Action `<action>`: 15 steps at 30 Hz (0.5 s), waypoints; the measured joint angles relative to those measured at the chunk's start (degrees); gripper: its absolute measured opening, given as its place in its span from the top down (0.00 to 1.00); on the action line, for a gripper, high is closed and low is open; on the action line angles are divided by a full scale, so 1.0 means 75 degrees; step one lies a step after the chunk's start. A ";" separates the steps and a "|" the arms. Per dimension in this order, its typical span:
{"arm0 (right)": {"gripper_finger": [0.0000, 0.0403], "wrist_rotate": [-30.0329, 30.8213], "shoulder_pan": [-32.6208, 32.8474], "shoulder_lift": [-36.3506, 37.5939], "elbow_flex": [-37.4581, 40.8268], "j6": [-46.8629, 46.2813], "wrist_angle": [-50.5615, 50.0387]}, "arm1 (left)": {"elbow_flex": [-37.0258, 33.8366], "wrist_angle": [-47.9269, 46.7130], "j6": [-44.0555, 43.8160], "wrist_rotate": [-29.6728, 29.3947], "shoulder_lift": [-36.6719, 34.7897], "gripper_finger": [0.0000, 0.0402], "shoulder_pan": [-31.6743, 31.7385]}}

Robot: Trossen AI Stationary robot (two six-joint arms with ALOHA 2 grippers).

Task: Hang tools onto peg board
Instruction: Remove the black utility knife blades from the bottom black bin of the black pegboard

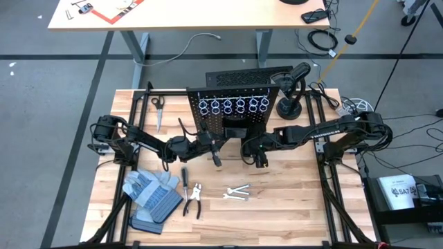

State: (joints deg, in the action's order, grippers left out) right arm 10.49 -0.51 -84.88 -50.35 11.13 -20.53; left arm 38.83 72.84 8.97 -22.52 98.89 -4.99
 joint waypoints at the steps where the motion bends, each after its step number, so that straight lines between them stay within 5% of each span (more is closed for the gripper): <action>1: 0.32 -0.0001 -0.0001 0.0000 0.0000 0.0006 0.0001 | 0.0000 0.0000 0.0000 0.0000 0.0000 0.92 0.0000; 15: 0.32 -0.0545 -0.0242 0.0006 -0.0009 -0.0330 -0.0345 | 0.0000 0.0000 0.0000 0.0000 0.0000 0.92 0.0000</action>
State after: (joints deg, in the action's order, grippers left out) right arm 6.40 -2.33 -84.84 -50.41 8.65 -23.11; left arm 38.83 72.84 8.97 -22.52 98.89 -4.99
